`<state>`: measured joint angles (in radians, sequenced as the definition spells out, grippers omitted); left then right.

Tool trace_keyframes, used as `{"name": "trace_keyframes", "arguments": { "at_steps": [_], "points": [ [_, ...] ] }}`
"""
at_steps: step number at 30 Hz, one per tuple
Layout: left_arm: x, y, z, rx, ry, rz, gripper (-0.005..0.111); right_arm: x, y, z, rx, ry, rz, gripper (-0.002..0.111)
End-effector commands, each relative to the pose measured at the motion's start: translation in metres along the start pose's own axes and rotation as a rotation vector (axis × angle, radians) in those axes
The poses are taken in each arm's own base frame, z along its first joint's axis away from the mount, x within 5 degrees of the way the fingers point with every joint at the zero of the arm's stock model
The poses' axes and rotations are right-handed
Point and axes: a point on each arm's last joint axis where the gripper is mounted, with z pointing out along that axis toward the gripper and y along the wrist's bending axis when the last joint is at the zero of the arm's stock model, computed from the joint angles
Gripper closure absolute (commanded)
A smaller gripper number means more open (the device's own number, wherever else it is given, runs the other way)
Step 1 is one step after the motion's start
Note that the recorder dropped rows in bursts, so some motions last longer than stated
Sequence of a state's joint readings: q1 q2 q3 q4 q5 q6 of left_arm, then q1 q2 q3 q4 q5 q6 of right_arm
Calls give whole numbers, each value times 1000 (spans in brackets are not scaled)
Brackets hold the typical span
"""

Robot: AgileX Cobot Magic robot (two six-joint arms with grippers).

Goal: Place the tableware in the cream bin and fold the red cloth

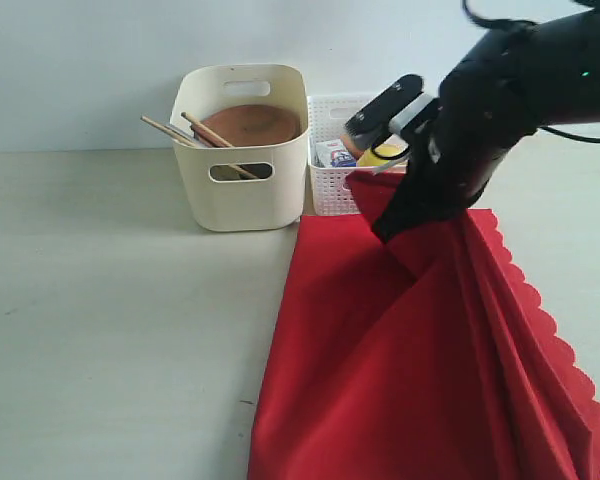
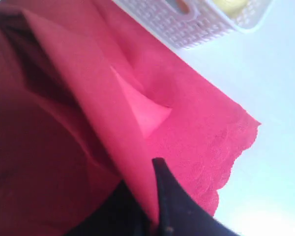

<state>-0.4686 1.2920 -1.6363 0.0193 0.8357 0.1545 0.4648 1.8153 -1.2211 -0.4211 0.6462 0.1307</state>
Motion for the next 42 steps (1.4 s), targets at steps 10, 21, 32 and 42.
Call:
{"name": "trace_keyframes", "arguments": {
  "at_steps": [10,21,32,42],
  "points": [
    [10,-1,9,4,18,-15,106,41,-96,26,-212,16,565,108],
    [33,-8,32,33,55,-85,106,80,-120,66,-215,177,683,64],
    [90,-19,81,66,234,-55,106,69,-133,36,-144,57,646,33],
    [132,-28,145,105,427,-14,106,64,-141,12,-44,7,336,33]
  ]
}}
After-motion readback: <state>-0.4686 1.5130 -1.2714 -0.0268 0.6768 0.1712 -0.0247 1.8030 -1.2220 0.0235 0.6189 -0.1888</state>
